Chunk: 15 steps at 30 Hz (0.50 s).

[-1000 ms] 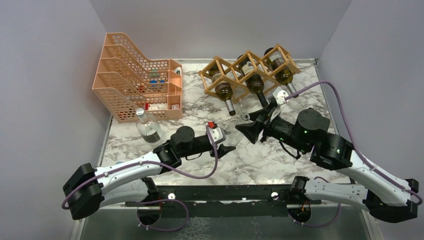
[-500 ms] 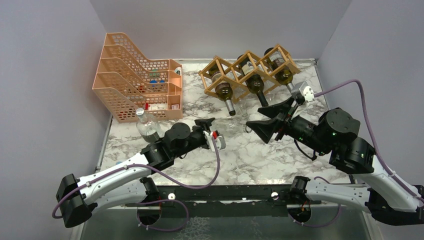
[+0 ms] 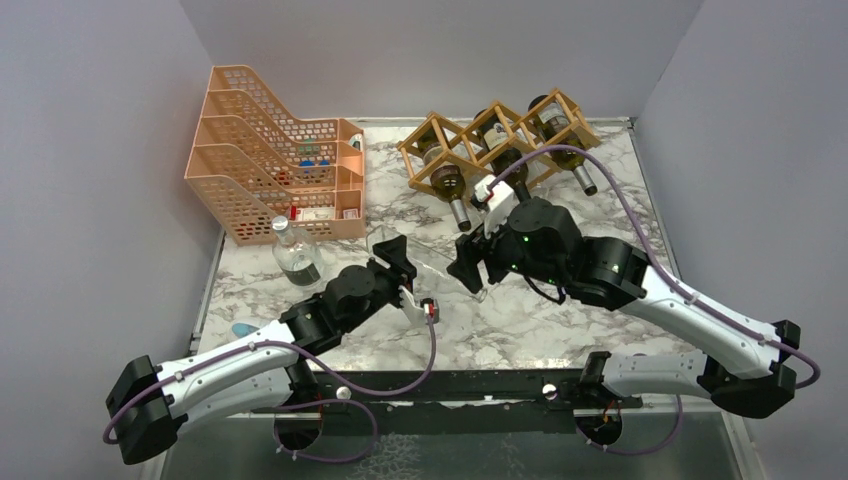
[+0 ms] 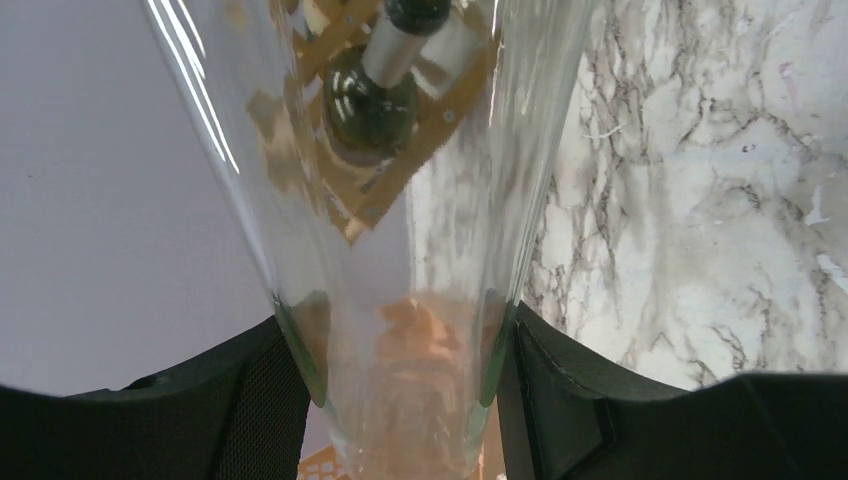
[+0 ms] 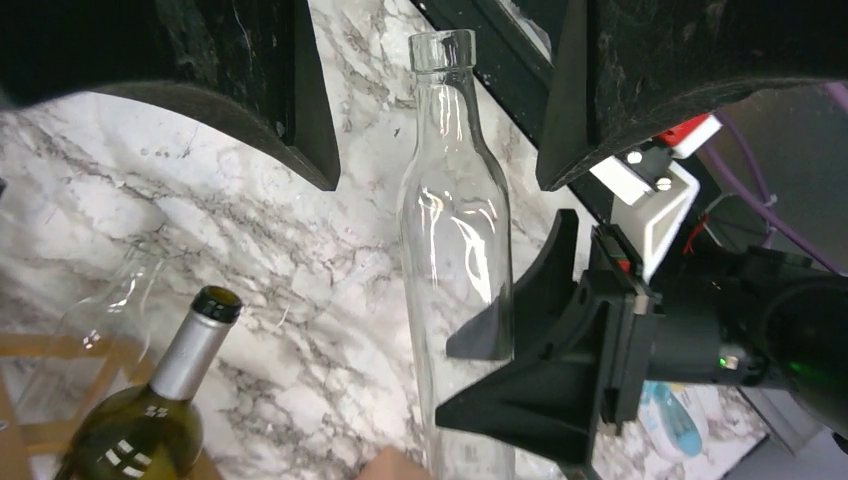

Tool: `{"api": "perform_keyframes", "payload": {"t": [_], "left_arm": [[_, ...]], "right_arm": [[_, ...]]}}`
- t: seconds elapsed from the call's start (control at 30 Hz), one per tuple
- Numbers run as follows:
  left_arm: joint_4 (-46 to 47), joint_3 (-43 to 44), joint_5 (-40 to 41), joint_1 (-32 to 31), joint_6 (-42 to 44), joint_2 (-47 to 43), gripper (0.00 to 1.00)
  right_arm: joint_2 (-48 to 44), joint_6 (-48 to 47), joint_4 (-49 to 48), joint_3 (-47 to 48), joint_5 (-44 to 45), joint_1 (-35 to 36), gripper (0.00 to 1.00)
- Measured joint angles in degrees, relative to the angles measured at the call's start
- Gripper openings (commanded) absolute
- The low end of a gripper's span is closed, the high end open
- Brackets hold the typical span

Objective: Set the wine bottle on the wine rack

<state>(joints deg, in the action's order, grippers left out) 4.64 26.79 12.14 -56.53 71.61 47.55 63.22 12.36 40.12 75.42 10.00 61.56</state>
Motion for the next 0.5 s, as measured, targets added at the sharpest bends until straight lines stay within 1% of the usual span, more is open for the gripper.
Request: {"api": "perform_keyframes", "payload": {"t": [0.23, 0.5], "left_arm": [[4.11, -1.49, 0.42, -0.13, 4.35, -2.05, 0.00], [5.46, -1.95, 0.37, -0.22, 5.90, -3.10, 0.00]], "right_arm": [[3.04, 1.11, -0.50, -4.04, -4.22, 0.00, 0.75], [8.11, 1.81, -3.98, -6.12, -8.13, 0.00, 0.75]]}}
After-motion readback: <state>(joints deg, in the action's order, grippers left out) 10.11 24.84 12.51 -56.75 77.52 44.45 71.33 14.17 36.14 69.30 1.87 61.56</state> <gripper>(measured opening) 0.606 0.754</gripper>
